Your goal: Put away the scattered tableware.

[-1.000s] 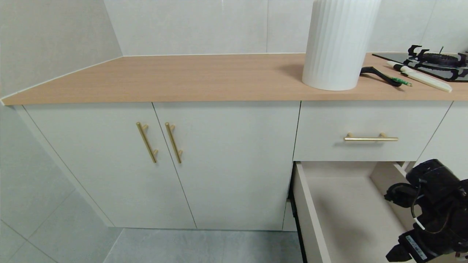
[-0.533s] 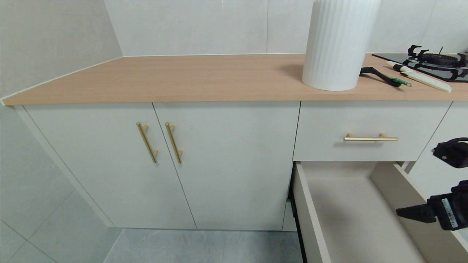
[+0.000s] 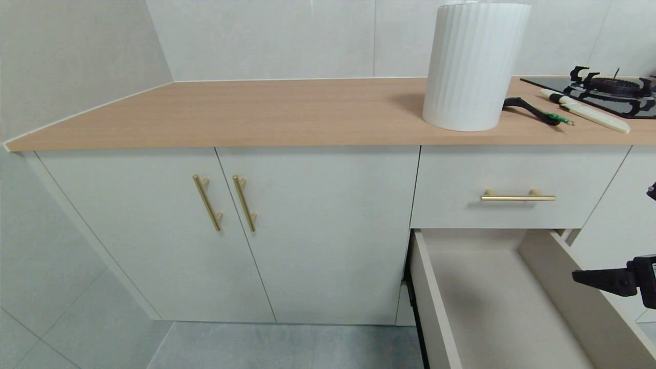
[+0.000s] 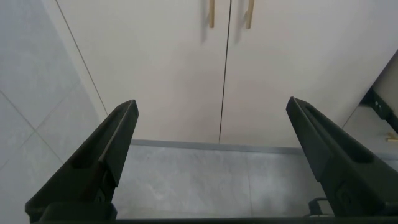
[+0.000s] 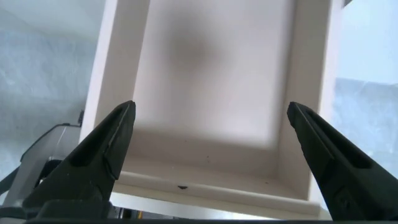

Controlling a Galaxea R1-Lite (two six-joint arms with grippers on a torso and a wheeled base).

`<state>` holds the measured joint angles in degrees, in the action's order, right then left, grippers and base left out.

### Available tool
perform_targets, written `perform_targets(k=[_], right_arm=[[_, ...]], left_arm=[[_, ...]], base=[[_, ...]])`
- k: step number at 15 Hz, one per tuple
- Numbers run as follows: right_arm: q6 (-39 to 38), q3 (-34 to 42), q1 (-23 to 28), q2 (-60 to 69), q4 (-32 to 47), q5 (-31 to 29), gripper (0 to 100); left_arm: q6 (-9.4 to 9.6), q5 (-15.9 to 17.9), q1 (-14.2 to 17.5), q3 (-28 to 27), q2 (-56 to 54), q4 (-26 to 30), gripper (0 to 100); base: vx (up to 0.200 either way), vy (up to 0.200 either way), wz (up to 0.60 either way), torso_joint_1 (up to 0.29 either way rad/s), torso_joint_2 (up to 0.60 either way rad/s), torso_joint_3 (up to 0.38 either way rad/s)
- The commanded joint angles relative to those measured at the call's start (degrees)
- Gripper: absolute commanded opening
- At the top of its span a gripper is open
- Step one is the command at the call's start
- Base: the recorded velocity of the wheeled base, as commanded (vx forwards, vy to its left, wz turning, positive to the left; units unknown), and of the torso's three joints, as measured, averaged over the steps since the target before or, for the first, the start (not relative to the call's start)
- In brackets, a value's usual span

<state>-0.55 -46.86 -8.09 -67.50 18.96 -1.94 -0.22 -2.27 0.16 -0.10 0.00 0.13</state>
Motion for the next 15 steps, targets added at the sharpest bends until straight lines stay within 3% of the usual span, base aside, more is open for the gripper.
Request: perform_targets(k=[1, 6, 15], right_arm=[[0.02, 0.01, 0.01, 0.18, -0.24, 0.00, 100], [0.11, 0.01, 0.01, 0.18, -0.24, 0.00, 100], [0.11, 0.01, 0.01, -0.35, -1.73, -0.17, 100]], left_arm=[[-0.04, -0.02, 0.02, 0.01, 0.09, -0.05, 100], [-0.04, -0.02, 0.02, 0.01, 0.09, -0.05, 100], [-0.04, -0.02, 0.02, 0.01, 0.09, -0.05, 100]], base=[[0.000, 0.000, 0.00, 0.095, -0.33, -0.232], [0.000, 0.000, 0.00, 0.101, -0.41, -0.276], [0.000, 0.000, 0.00, 0.209, -0.43, -0.254]])
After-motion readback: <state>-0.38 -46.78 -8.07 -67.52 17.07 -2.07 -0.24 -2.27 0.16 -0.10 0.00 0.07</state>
